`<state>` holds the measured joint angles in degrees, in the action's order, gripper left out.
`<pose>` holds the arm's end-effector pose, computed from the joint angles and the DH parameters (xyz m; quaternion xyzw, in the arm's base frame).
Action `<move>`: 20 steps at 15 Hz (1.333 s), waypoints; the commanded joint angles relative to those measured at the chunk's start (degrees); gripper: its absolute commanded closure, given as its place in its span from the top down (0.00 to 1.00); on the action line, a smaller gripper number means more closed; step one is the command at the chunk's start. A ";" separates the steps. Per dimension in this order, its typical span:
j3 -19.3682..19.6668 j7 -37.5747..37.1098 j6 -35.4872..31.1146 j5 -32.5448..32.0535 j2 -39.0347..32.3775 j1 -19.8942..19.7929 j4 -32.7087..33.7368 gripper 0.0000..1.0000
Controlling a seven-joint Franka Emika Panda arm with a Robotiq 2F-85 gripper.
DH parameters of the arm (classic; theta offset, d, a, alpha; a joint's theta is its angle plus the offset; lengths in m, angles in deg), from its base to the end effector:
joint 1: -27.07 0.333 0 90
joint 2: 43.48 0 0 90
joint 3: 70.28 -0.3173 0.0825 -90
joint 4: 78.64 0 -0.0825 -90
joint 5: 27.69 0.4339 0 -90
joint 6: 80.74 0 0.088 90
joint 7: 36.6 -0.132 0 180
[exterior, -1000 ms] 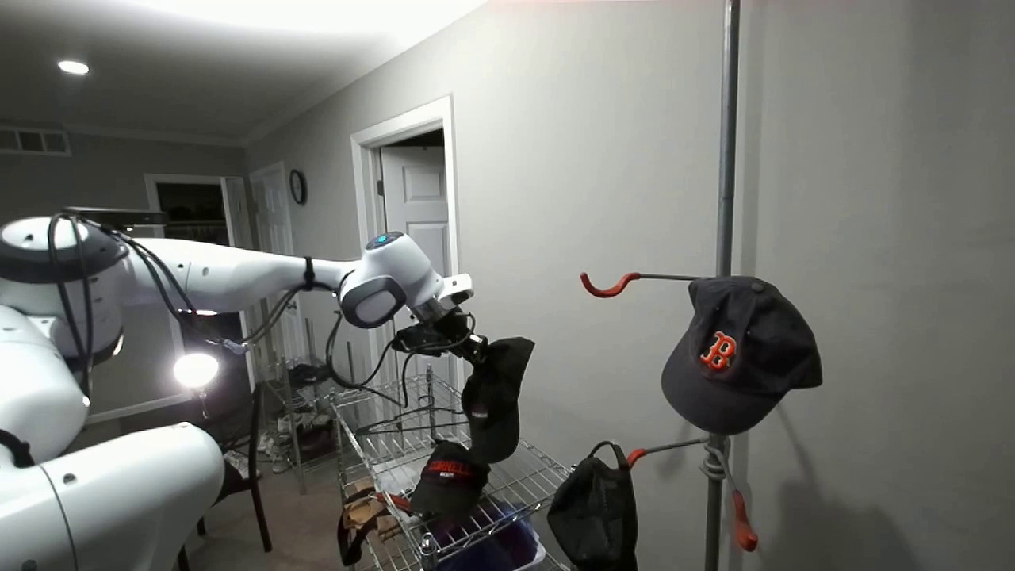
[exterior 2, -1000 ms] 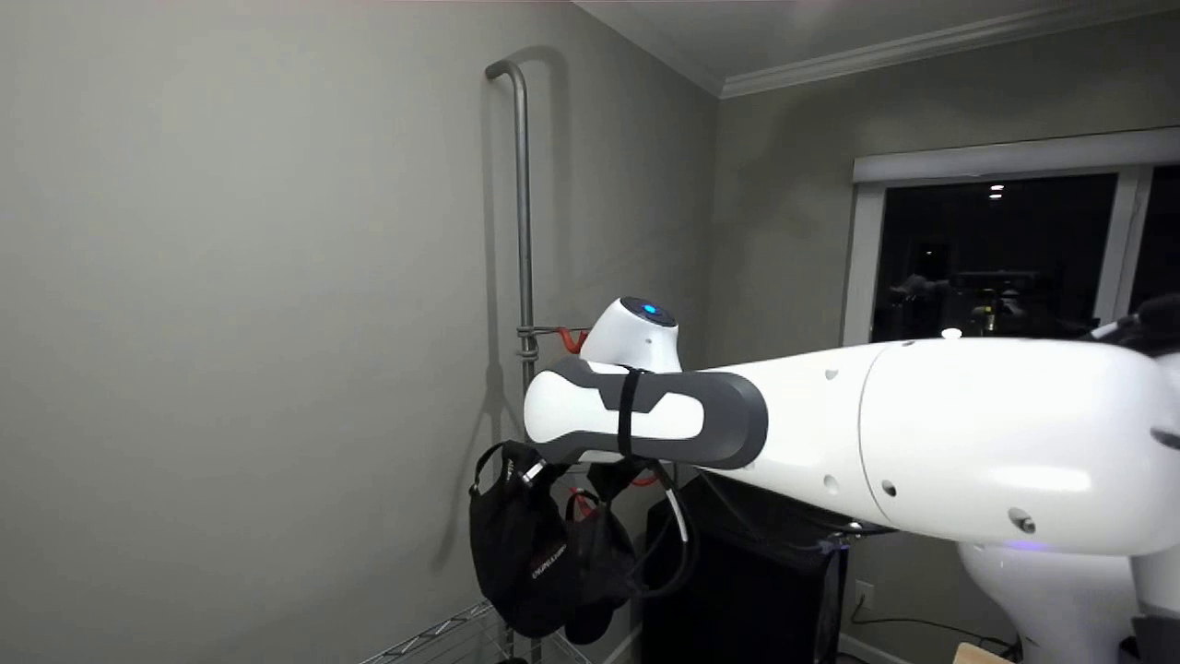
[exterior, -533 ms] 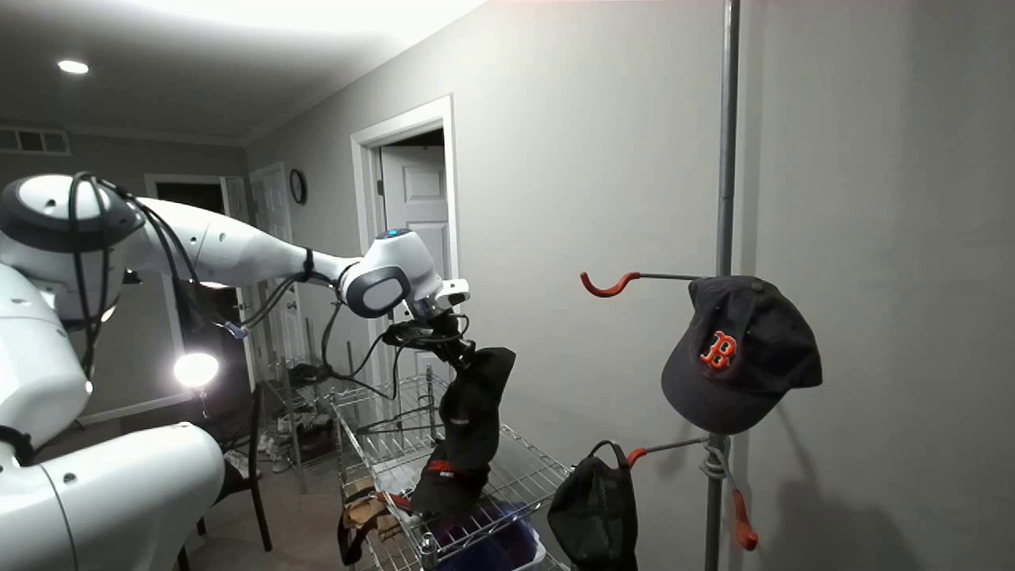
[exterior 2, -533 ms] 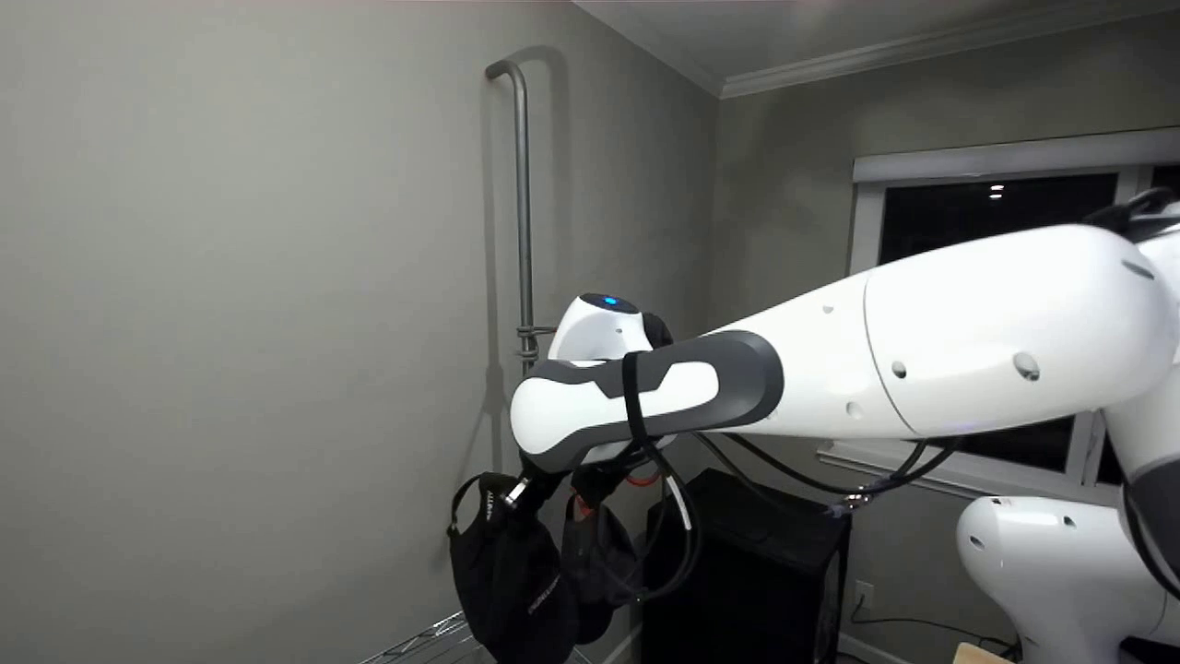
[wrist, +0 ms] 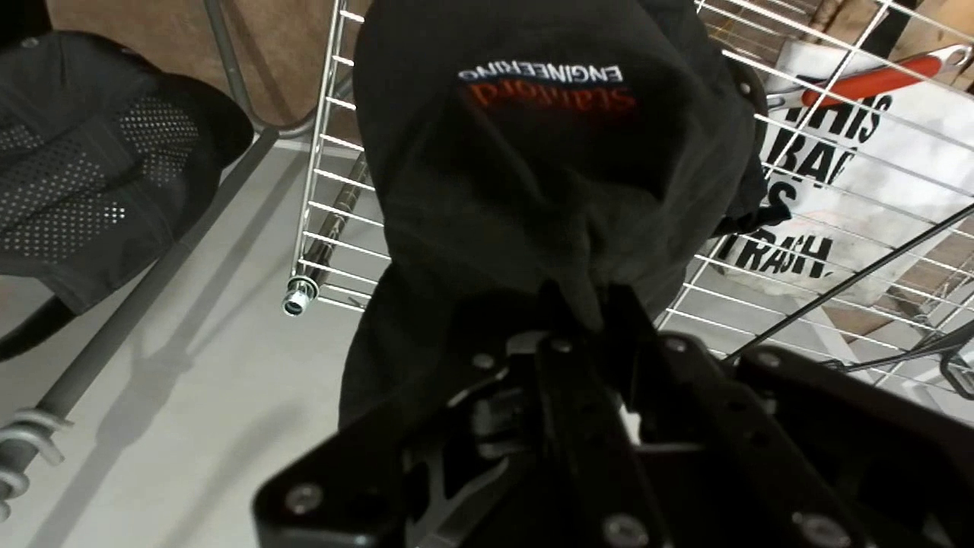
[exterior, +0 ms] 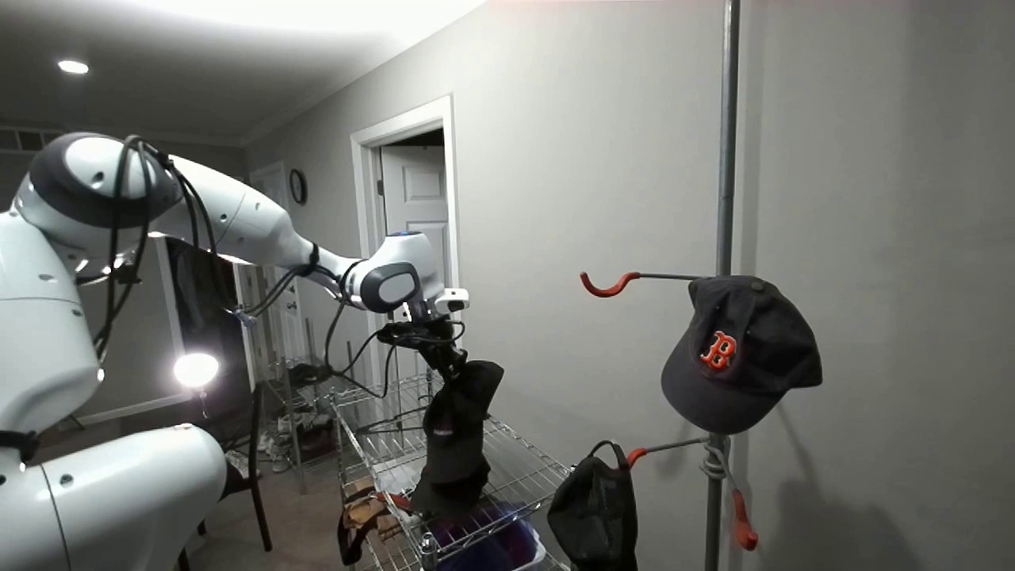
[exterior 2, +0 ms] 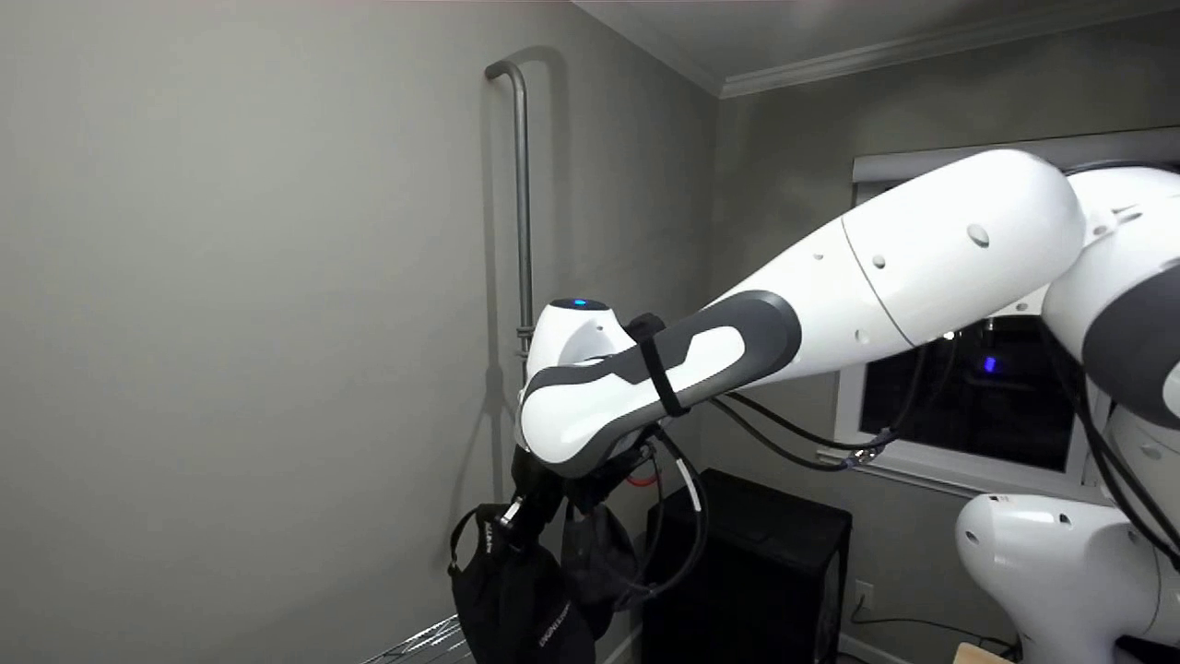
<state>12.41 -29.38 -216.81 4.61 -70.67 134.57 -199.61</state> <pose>0.5495 0.2913 0.3471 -0.9821 -0.1306 -0.1354 0.0051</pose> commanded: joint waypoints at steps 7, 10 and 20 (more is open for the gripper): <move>-32.07 -9.59 0.08 -16.27 17.87 -28.03 0.04 0.06; -45.44 -7.76 -0.08 -14.27 16.95 -41.10 0.89 0.06; -83.52 -8.53 -6.10 -17.02 9.63 -78.75 8.01 0.06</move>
<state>-64.30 -37.75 -221.19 -10.14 -58.77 62.89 -193.90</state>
